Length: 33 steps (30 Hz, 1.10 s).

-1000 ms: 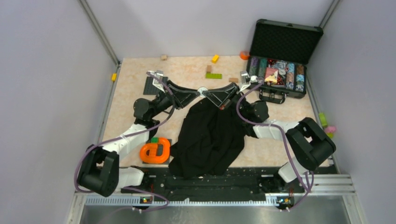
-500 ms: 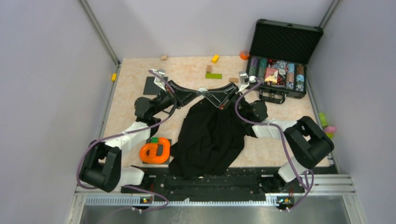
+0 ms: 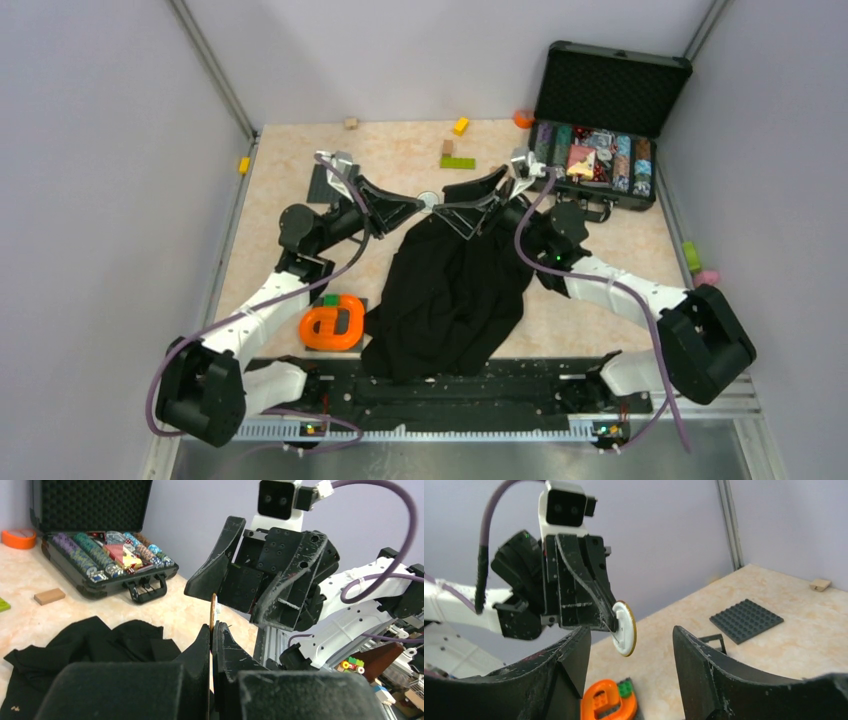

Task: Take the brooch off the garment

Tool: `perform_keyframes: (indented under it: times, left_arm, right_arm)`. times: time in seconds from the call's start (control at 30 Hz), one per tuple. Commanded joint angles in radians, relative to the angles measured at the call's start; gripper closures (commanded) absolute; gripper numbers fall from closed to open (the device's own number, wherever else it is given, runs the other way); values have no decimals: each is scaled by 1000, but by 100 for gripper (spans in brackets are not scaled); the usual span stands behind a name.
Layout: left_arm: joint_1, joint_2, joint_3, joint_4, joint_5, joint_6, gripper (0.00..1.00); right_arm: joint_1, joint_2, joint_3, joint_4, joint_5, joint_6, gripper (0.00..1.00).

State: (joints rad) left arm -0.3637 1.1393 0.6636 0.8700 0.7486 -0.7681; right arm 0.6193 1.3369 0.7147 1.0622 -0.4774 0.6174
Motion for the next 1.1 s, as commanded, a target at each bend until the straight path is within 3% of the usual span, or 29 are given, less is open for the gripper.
perform_keyframes:
  times: [0.0,0.13,0.2,0.53,0.73,1.07]
  left_arm:
    - [2,6,60,-62,31,16,100]
    - [3,2,67,-81,32,15,100]
    - [2,-1,70,-96,34,20,100]
    - [1,-8,65,-111,34,35,100]
    - [1,-7,65,-117,35,44,100]
    - [2,-11,61,-106,35,41,100]
  right_arm:
    - [4,-39,81,-175,-95,-234,37]
    - [73,-60,145,-405,-23,-489,35]
    - [93,-69,146,-426,7,-533,35]
    - [106,-70,127,-345,63,-504,54]
    - [106,-68,121,-302,71,-434,57]
    - [105,-56,113,-256,120,-336,78]
